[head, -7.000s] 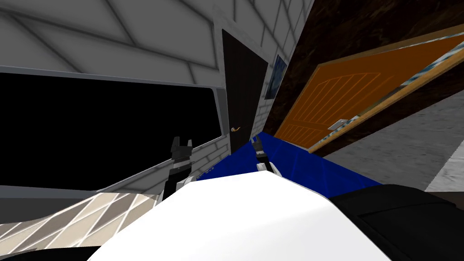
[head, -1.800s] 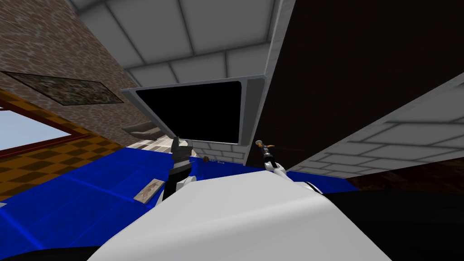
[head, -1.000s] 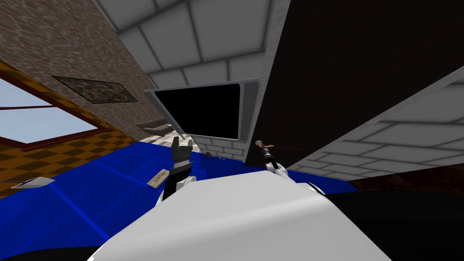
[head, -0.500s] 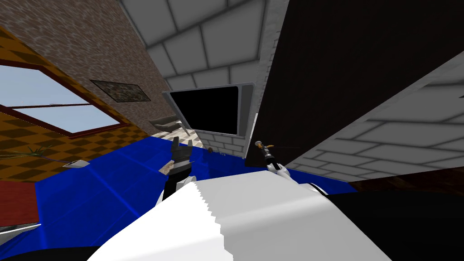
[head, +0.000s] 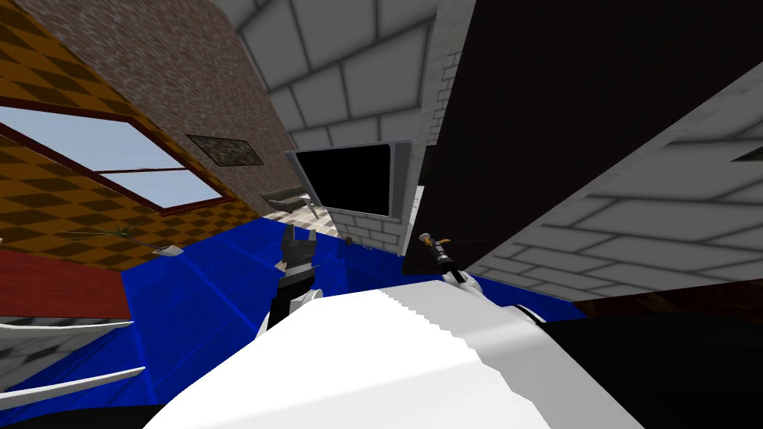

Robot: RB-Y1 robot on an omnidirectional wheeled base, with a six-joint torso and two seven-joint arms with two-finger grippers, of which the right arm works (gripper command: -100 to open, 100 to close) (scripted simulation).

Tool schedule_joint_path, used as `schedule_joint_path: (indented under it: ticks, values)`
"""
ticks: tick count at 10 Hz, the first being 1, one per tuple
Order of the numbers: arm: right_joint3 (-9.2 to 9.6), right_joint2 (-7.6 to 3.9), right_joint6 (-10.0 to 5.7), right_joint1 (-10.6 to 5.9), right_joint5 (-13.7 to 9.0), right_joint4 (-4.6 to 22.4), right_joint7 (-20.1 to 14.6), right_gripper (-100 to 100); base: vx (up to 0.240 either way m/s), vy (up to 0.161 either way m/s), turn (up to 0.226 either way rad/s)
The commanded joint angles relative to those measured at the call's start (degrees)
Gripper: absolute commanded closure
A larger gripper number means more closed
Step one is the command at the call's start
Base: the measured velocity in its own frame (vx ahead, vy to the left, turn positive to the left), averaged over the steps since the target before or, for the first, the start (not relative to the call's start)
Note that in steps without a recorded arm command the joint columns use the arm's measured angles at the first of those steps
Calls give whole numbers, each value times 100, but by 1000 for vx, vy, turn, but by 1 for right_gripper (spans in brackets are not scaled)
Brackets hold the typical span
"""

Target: Pull the door open

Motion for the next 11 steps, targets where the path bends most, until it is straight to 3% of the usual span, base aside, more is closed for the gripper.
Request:
schedule_joint_path:
  ticks: [1, 3, 4, 5, 11]
  values:
    - [117, -87, -172, 59, 55, 23, -135, 100, -228, -94, 113]
    - [241, -190, -305, 155, 112, -23, -282, 100, -227, -77, 92]
    - [209, -139, -233, 118, 95, 5, -226, 100, -108, -38, 28]
    - [301, -240, -447, 252, 133, 18, -360, 100, -165, -44, 160]
    - [497, -550, -996, 584, 215, 8, -677, 100, -185, -74, 123]
